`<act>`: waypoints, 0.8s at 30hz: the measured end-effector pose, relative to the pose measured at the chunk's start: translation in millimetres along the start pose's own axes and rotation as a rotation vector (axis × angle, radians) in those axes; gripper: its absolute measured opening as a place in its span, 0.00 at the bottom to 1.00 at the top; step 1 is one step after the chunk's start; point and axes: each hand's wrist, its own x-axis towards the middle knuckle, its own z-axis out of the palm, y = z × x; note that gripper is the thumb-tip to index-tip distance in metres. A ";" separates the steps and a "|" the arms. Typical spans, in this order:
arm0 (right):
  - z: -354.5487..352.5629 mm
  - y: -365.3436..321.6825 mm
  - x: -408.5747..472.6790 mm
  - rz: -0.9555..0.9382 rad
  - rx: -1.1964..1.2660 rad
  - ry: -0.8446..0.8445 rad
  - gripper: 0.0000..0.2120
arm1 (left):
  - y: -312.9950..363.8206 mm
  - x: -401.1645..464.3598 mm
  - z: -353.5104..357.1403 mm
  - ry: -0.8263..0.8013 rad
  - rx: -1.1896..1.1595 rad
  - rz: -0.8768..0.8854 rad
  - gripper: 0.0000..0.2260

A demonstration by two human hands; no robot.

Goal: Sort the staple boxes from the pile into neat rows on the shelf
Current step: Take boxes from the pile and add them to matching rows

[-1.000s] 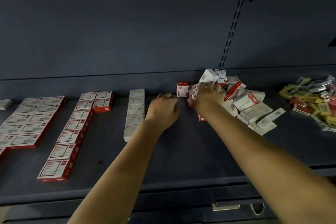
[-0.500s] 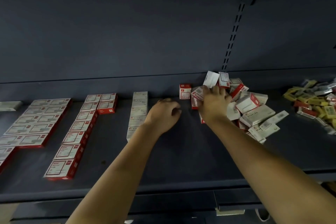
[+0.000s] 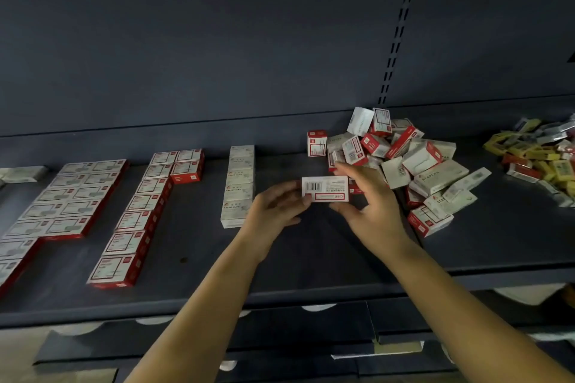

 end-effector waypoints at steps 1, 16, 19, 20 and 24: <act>0.6 -1.8 -1.8 -0.003 -0.007 -0.007 0.27 | -0.9 -2.0 -0.6 -0.006 -0.026 0.007 0.13; 1.6 -43.8 -14.5 0.402 0.438 -0.169 0.15 | 18.0 -11.7 -13.2 -0.022 -0.134 0.129 0.22; 5.2 -49.3 -15.8 0.504 0.587 -0.247 0.12 | 16.0 -16.4 -11.1 -0.044 -0.119 0.119 0.22; 6.8 -50.6 -16.9 0.527 0.616 -0.237 0.11 | 14.8 -18.2 -10.4 -0.040 -0.115 0.119 0.22; 13.0 -53.5 -23.4 0.606 0.715 -0.107 0.09 | 8.0 -27.1 -13.4 0.004 -0.156 0.080 0.17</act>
